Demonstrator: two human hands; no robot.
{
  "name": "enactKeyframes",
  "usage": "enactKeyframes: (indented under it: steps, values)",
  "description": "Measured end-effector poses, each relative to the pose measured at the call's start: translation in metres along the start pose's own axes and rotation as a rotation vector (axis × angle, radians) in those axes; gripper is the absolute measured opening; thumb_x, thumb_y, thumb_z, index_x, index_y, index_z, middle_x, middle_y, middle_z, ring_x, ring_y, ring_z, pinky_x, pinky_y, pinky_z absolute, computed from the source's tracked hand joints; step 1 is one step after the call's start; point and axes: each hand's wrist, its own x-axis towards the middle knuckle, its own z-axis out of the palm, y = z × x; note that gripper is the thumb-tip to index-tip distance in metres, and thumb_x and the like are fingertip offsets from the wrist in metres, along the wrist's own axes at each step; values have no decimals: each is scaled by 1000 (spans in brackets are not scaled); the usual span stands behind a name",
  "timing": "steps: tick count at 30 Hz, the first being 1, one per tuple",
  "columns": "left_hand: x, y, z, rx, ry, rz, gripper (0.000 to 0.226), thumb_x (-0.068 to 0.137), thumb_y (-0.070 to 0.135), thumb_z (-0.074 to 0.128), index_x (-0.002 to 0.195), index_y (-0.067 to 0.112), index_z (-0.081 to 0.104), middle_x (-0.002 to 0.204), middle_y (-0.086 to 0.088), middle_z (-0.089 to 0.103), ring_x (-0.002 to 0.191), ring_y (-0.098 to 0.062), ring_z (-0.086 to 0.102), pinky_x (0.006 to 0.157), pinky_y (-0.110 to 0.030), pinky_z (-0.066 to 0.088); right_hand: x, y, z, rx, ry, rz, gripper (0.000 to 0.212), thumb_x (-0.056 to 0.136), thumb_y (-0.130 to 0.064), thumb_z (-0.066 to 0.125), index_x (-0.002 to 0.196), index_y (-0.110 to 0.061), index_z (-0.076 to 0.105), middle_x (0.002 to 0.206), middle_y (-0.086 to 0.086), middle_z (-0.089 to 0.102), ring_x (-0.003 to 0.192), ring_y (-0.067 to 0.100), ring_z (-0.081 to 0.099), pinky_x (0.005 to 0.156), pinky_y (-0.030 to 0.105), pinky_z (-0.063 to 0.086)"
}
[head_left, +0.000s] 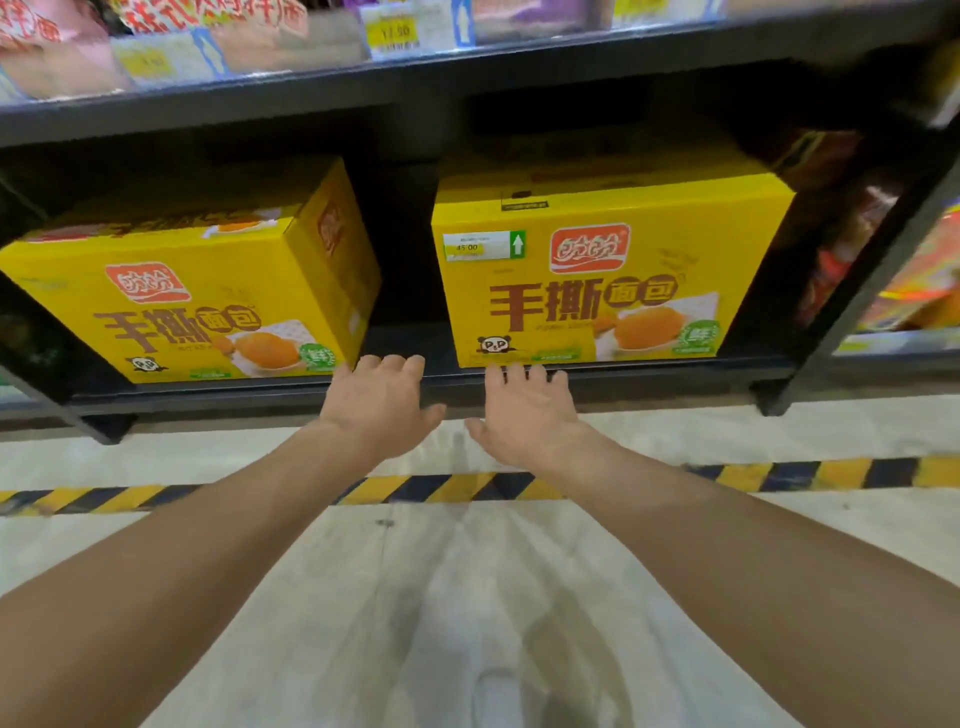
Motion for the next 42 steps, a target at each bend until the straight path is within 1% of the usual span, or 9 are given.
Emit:
enactKeyframes:
  steps: [8, 13, 17, 21, 25, 30, 33, 37, 42]
  values:
    - [19, 52, -31, 40, 106, 94, 64, 102, 64, 47, 149, 20, 43, 145, -6, 58, 134, -32, 52, 112, -52, 42, -34, 89, -21, -44, 32, 144, 74, 102, -63, 46, 155, -14, 32, 153, 16, 46, 141, 40, 43, 112, 58, 39]
    - [31, 64, -42, -147, 298, 110, 80, 102, 63, 50, 162, 16, 26, 159, -7, 45, 140, -31, 49, 110, -48, 45, -41, 138, -46, -45, 123, 180, 77, 102, -66, 45, 158, -15, 29, 158, 13, 43, 144, 37, 42, 114, 54, 41]
    - [49, 63, -49, -605, 420, -40, 90, 95, 58, 67, 161, 14, 24, 160, -11, 37, 139, -30, 49, 104, -47, 50, -30, 165, -60, 305, 267, 270, 83, 102, -64, 50, 163, -14, 23, 164, 11, 36, 148, 35, 38, 114, 50, 41]
    - [78, 57, -55, -1069, 442, -188, 88, 91, 53, 75, 156, 15, 30, 154, -12, 45, 139, -31, 51, 96, -44, 49, -7, 189, -65, 717, 453, 458, 100, 97, -69, 54, 166, -11, 10, 169, 14, 26, 151, 37, 34, 115, 54, 40]
    - [102, 53, -62, -1297, 382, -375, 108, 93, 61, 69, 166, 10, 8, 164, -17, 37, 148, -38, 41, 112, -50, 42, 23, 214, -77, 1034, 598, 620, 106, 97, -72, 52, 166, -9, 3, 171, 17, 19, 152, 40, 32, 117, 53, 36]
    - [126, 56, -64, -1570, 299, -448, 88, 92, 67, 65, 159, 22, 30, 143, -8, 58, 121, -30, 60, 95, -53, 52, 58, 236, -88, 1382, 617, 711, 110, 89, -78, 58, 166, -19, 9, 168, 14, 29, 148, 40, 39, 115, 59, 42]
    - [132, 64, -60, -1660, 334, -446, 62, 95, 57, 68, 142, 22, 47, 128, -4, 62, 118, -29, 62, 102, -60, 53, 69, 238, -84, 1374, 623, 705, 107, 84, -75, 67, 161, -17, 21, 155, 13, 46, 137, 38, 51, 110, 58, 47]
    - [126, 67, -57, -1713, 386, -417, 44, 96, 51, 71, 127, 23, 56, 116, -2, 67, 111, -27, 67, 99, -54, 55, 65, 239, -79, 1377, 650, 685, 92, 89, -63, 72, 155, -14, 31, 142, 9, 55, 121, 30, 57, 95, 45, 50]
    - [98, 67, -56, -1782, 400, -377, 29, 97, 46, 72, 114, 27, 61, 100, 8, 67, 95, -18, 68, 86, -45, 52, 36, 231, -75, 1395, 685, 702, 87, 88, -60, 75, 152, -15, 36, 131, 4, 59, 117, 29, 61, 102, 48, 54]
